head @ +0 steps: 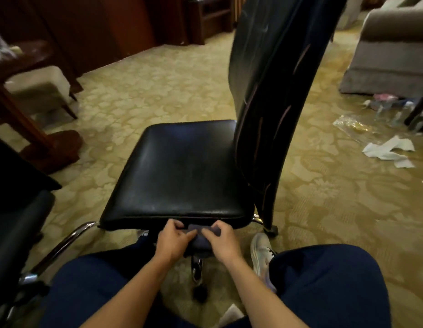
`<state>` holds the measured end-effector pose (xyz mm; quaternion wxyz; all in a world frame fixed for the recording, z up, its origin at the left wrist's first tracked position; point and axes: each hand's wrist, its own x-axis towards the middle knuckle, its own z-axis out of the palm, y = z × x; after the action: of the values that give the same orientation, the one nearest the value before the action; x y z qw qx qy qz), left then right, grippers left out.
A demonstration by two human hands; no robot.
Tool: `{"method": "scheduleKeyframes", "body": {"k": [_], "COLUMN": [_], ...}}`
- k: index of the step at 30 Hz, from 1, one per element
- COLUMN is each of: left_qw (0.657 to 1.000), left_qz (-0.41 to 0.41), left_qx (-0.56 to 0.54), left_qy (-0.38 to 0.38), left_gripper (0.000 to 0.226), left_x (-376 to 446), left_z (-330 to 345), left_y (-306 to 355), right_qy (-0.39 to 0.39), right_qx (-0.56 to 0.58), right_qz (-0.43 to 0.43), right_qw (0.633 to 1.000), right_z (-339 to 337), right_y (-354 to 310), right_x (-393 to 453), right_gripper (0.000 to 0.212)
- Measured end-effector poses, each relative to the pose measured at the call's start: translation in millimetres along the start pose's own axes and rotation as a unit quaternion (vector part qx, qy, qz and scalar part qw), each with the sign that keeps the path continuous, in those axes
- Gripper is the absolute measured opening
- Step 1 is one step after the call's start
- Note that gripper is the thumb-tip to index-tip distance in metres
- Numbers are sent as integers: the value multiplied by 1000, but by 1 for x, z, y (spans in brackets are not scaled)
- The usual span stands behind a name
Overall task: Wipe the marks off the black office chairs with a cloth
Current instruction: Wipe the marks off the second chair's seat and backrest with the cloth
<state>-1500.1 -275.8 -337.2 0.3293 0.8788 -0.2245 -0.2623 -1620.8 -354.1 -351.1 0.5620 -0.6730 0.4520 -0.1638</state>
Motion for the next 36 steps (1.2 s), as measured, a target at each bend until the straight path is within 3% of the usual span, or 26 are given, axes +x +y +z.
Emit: {"method": "scheduleKeyframes", "body": {"k": [3, 6, 13, 17, 20, 23, 28, 32, 36], "left_qw": [986, 963, 931, 908, 887, 859, 814, 791, 785], "left_qz": [-4, 34, 223, 302, 332, 377, 423, 448, 442], "left_qx": [-156, -262, -286, -277, -311, -320, -334, -306, -319], "left_qy": [-57, -53, 26, 85, 76, 134, 218, 282, 295], "left_gripper": [13, 9, 8, 15, 21, 13, 22, 20, 15], "left_x": [-31, -60, -125, -151, -163, -169, -179, -189, -192], "left_z": [2, -1, -15, -35, -60, -87, -136, -164, -183], "left_y": [-21, -23, 37, 69, 95, 124, 156, 176, 192], "right_qy": [30, 53, 160, 182, 163, 156, 99, 34, 124], "right_qx": [-32, 10, 81, 77, 134, 150, 99, 52, 19], "right_qz": [-50, -90, -200, -267, -282, -348, -441, -446, -508], "right_qw": [998, 994, 963, 943, 936, 912, 886, 893, 852], "right_z": [2, -3, -38, -62, -74, -80, -91, -94, -101], "right_y": [7, 5, -41, -83, -129, -182, -239, -260, -290], "right_x": [-33, -58, -96, -117, -126, -137, -155, -161, -166], "right_gripper": [18, 20, 13, 10, 17, 18, 7, 9, 8]}}
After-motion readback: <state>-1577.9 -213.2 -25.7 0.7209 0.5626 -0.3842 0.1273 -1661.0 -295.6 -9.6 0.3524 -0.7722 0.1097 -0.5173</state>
